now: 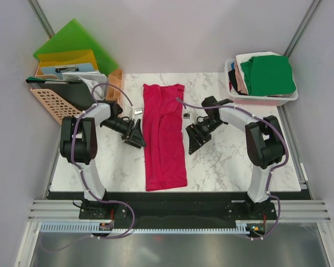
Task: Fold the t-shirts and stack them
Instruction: Rotate the tshirt 90 degrees, then grab the bottom of the folded rectangular tshirt with right arm
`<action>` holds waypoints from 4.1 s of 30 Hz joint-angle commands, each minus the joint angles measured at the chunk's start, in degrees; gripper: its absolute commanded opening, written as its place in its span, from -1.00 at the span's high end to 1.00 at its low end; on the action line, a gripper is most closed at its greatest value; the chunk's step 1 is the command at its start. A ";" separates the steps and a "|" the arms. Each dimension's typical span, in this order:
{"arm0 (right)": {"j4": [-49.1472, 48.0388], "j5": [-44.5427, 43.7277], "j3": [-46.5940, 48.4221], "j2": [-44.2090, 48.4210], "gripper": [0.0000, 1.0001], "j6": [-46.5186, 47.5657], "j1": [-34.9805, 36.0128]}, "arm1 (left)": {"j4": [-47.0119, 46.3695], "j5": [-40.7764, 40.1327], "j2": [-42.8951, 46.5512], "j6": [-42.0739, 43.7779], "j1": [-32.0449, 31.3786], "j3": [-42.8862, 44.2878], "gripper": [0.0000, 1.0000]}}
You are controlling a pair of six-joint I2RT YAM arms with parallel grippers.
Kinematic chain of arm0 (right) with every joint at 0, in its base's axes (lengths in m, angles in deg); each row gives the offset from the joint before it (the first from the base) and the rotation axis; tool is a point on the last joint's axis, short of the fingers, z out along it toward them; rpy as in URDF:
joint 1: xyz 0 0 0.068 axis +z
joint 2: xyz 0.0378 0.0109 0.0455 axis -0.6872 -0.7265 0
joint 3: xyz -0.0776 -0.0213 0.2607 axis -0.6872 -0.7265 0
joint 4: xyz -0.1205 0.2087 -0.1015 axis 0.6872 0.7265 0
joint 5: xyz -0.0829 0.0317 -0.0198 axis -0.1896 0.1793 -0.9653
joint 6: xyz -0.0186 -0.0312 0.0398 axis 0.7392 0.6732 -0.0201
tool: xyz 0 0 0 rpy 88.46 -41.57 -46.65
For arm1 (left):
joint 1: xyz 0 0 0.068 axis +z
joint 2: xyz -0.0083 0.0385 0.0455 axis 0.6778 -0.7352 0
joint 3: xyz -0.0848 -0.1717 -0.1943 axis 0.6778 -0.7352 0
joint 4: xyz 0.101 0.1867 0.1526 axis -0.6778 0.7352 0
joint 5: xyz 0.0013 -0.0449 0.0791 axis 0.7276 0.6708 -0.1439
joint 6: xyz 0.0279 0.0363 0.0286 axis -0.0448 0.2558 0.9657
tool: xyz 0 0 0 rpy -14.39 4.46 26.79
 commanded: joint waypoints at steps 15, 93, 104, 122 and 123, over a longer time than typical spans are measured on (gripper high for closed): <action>2.33 1.48 -11.67 13.32 -0.64 9.96 -3.26 | -18.89 -10.58 22.96 -4.60 -2.42 -14.87 -0.57; -23.06 -28.40 -8.79 3.67 -0.47 4.70 50.00 | -52.22 -70.72 73.80 -5.21 -1.81 -41.79 -0.74; -23.15 -27.87 -7.64 3.41 -0.45 5.40 49.30 | -52.05 -70.46 73.36 -5.13 -1.72 -42.58 -0.74; -23.67 -29.11 -5.88 1.12 -0.35 8.21 42.97 | -51.08 -70.20 75.29 -4.60 -1.72 -43.63 -0.74; -23.67 -28.93 -6.06 0.94 -0.35 8.21 42.97 | -51.17 -70.20 75.47 -4.60 -1.72 -43.54 -0.74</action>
